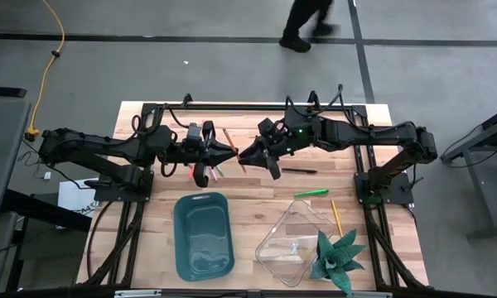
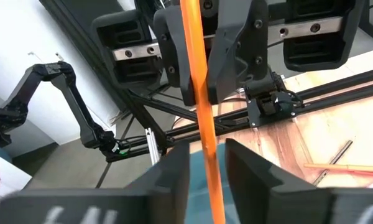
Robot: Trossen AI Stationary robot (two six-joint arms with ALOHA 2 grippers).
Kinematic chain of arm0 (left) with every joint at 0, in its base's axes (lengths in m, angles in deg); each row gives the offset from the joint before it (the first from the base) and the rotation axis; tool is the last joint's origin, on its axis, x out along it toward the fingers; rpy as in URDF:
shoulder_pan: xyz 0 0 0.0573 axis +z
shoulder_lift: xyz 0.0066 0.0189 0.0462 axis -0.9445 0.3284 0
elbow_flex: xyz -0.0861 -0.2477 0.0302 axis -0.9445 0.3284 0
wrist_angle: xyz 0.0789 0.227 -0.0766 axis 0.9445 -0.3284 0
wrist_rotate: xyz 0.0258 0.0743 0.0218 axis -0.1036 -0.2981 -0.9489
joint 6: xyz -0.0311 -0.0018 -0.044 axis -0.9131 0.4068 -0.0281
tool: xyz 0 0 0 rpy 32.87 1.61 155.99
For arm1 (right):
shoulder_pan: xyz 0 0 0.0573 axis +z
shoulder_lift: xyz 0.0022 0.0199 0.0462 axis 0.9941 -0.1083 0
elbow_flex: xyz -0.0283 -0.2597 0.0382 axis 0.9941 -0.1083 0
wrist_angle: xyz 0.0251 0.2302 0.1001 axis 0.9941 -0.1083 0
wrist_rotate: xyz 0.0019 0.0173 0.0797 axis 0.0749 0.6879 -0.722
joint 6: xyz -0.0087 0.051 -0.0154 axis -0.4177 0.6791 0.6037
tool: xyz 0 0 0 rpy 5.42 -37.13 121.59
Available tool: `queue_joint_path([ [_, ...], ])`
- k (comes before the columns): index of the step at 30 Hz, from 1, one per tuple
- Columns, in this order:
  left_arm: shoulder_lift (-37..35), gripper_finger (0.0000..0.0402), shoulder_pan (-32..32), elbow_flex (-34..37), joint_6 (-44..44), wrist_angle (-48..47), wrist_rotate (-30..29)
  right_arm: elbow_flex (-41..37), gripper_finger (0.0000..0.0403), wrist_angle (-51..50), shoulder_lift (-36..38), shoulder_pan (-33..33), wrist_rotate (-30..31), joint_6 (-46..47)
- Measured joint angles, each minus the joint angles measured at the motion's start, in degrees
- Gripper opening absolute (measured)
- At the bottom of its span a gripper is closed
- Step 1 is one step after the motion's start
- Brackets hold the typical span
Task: Sort pens & pencils
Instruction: Put the dark orange pencil into the blue bin
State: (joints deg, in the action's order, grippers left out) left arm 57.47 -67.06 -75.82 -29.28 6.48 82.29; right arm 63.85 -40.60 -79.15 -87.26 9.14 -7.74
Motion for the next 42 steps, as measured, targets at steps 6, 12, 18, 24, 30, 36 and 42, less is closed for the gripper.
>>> queue_joint_path([
  [6, -0.18, 0.0015, 0.02, 0.0, 1.03, -0.38, -0.08, 0.0, 0.0147, -0.42, 0.17, -1.26, 0.0, 0.59],
  [12, -4.46, 0.0009, 0.0, 0.02, 2.53, -9.07, 0.04, 0.0, 0.0158, -7.02, 3.34, -3.97, -0.02, -1.2],
  [18, -10.48, 0.0013, -0.08, 0.0, -0.71, -21.39, 5.47, 0.0, 0.0158, -13.25, 7.56, -7.01, 0.41, -2.27],
  [24, -11.51, 0.0012, -5.09, 0.0, -6.27, -34.72, 11.18, 0.0, 0.0158, -15.63, 9.21, -8.2, 2.23, -2.29],
  [30, -10.91, 0.0013, -12.77, 0.04, -7.91, -45.45, 12.5, 0.0, 0.0158, -19.11, 9.18, -7.61, 4.01, -2.03],
  [36, -9.89, 0.0011, -16.68, 0.0, -6.33, -48.28, 12.68, 0.0, 0.0158, -20.76, 9.11, -6.55, 6.67, -2.09],
  [42, -5.49, 0.0013, -16.66, -0.03, -3.15, -49.4, 15.0, 0.0, 0.0158, -22.68, 9.09, -5.9, 6.71, -2.1],
])
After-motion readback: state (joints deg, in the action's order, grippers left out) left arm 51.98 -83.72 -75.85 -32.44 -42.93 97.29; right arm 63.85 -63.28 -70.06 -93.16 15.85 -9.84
